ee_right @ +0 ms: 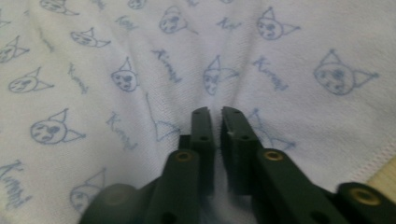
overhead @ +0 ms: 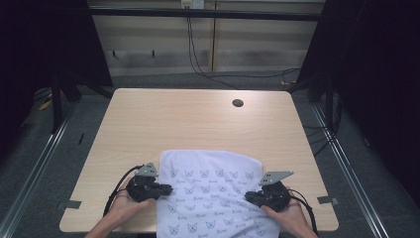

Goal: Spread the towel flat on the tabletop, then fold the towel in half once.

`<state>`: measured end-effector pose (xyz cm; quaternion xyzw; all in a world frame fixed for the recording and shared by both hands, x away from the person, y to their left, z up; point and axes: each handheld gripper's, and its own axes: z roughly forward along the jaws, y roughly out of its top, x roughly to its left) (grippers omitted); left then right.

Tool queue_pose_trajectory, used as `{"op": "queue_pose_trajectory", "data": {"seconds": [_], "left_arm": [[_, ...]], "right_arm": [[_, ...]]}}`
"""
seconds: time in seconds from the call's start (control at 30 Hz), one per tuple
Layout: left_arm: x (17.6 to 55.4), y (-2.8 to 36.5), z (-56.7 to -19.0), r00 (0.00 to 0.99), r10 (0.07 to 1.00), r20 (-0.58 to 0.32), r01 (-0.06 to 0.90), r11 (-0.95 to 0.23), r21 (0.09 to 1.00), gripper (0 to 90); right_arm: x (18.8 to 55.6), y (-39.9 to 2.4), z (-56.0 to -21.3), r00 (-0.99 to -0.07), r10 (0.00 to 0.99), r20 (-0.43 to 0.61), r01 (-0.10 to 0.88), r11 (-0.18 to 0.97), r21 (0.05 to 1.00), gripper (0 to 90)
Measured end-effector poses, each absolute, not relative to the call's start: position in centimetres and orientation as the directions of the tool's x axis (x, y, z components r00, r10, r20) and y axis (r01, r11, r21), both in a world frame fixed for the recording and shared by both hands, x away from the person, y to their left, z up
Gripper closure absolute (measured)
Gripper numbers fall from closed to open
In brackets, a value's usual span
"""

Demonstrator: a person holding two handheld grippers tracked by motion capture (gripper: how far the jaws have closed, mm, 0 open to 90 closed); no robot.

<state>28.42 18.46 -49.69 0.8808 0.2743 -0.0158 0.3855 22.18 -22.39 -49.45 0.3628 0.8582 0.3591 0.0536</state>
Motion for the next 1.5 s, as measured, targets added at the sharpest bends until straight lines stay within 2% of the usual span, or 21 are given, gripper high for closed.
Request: {"op": "queue_pose_trajectory", "data": {"seconds": [0.07, 0.17, 0.37, 0.47, 0.63, 0.7, 0.9, 1.1, 1.3, 1.43, 1.47, 1.5], "left_arm": [[29.0, 18.4, -49.8, 0.840, 0.479, -0.255, 0.511, -0.539, 0.669, 81.6], [30.0, 18.3, -49.8, 0.839, 0.478, -0.259, 0.512, -0.535, 0.672, 80.8], [30.8, 17.9, -49.7, 0.838, 0.476, -0.266, 0.510, -0.514, 0.690, 76.7], [31.5, 18.5, -49.2, 0.830, 0.483, -0.281, 0.517, -0.476, 0.711, 76.4], [34.0, 20.4, -48.9, 0.776, 0.559, -0.293, 0.558, -0.392, 0.731, 75.0], [35.3, 21.1, -49.0, 0.743, 0.585, -0.325, 0.592, -0.348, 0.727, 75.0], [38.0, 21.7, -49.5, 0.689, 0.657, -0.305, 0.607, -0.294, 0.738, 70.8], [39.6, 20.8, -50.2, 0.664, 0.691, -0.284, 0.615, -0.289, 0.734, 65.3], [39.2, 19.3, -50.5, 0.709, 0.660, -0.249, 0.588, -0.357, 0.726, 57.4], [39.0, 18.8, -50.4, 0.716, 0.654, -0.244, 0.586, -0.374, 0.719, 53.5], [38.8, 18.6, -50.4, 0.724, 0.635, -0.270, 0.598, -0.381, 0.705, 52.7], [38.4, 18.3, -50.4, 0.737, 0.629, -0.248, 0.581, -0.401, 0.708, 52.8]], "right_arm": [[22.7, -22.5, -49.1, -0.733, 0.664, 0.146, 0.565, 0.475, 0.675, 73.8], [24.8, -23.8, -48.1, -0.693, 0.706, 0.143, 0.555, 0.397, 0.731, 68.6], [30.8, -26.5, -47.7, -0.585, 0.799, 0.142, 0.597, 0.306, 0.741, 65.2], [33.2, -26.9, -48.2, -0.563, 0.813, 0.150, 0.610, 0.286, 0.739, 64.4], [35.4, -26.6, -49.1, -0.560, 0.808, 0.184, 0.631, 0.271, 0.727, 64.6], [35.9, -26.5, -49.4, -0.555, 0.809, 0.194, 0.633, 0.260, 0.729, 65.5], [36.4, -26.4, -50.3, -0.546, 0.818, 0.178, 0.652, 0.282, 0.703, 66.5], [36.1, -25.7, -50.5, -0.578, 0.797, 0.176, 0.643, 0.312, 0.700, 66.6], [35.7, -25.3, -50.4, -0.610, 0.764, 0.208, 0.644, 0.326, 0.692, 63.8], [35.4, -25.1, -50.3, -0.628, 0.747, 0.217, 0.645, 0.344, 0.682, 70.8], [35.3, -25.1, -50.3, -0.632, 0.742, 0.223, 0.645, 0.344, 0.682, 75.8], [35.3, -25.2, -50.2, -0.629, 0.739, 0.240, 0.653, 0.335, 0.680, 81.2]]}}
